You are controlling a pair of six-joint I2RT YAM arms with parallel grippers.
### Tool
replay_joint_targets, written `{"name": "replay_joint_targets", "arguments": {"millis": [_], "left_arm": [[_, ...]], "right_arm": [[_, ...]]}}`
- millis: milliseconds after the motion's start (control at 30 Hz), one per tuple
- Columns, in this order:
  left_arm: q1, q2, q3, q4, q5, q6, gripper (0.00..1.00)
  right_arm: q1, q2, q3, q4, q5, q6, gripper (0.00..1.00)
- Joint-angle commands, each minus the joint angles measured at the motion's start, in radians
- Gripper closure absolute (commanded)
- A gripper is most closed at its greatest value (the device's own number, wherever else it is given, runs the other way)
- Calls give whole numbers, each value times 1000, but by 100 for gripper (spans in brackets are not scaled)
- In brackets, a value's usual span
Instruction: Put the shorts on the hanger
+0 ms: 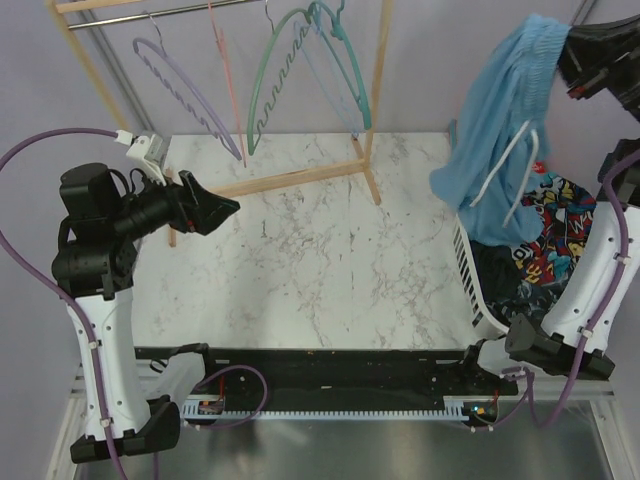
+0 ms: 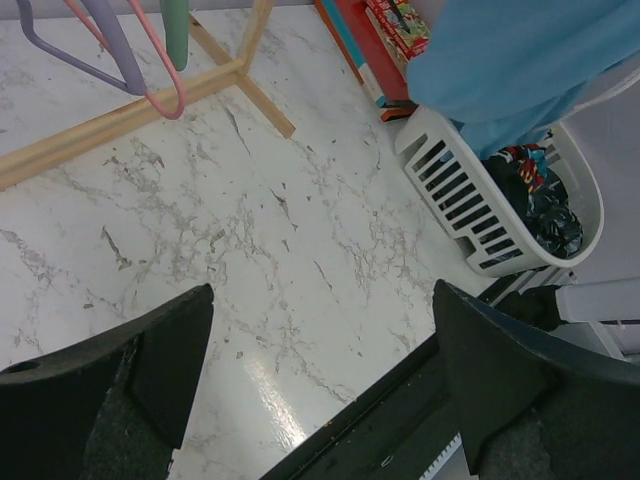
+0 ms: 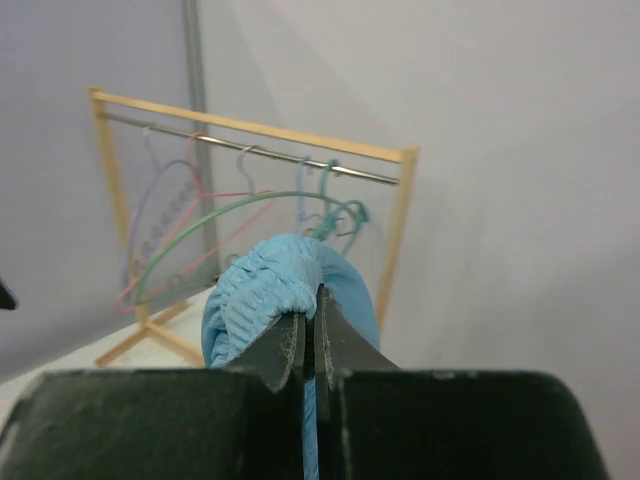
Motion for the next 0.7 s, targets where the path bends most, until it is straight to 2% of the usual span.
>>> {"name": "replay_joint_targets", "arguments": {"millis": [0, 67, 100, 133, 167, 200, 233, 267, 333, 433, 533, 667], "left_arm": [[5, -11, 36, 52, 49, -66, 4], [6, -16, 33, 52, 72, -61, 4], [5, -19, 23, 50, 88, -40, 4], [5, -31, 13, 52, 124, -25, 4], [6, -39, 3, 50, 150, -5, 4], [6, -46, -8, 33, 178, 50, 4], [8, -62, -17, 12, 219, 84, 4], [6, -69, -19, -8, 227, 118, 3], [6, -83, -14, -107, 230, 253, 0], [5, -79, -16, -259, 218, 437, 0], [6, -47, -68, -385, 230, 597, 2], [5, -14, -164, -455, 208, 781, 8]], "right_arm": [[217, -42, -108, -105, -39, -41, 100], [308, -60, -175, -294, 2, -143, 100], [416, -71, -198, -354, 26, -268, 100], [478, -72, -238, -488, 52, -332, 100], [554, -74, -258, -555, 141, -411, 100], [695, -71, -283, -607, 186, -521, 100], [762, -69, -351, -665, 232, -565, 100], [872, -69, -396, -672, 295, -585, 100], [934, -83, -557, -620, 308, -593, 100], [1020, -53, -660, -636, 365, -640, 100], [1129, 0, -709, -632, 449, -695, 100], [1288, 105, -705, -606, 562, -726, 100]]}}
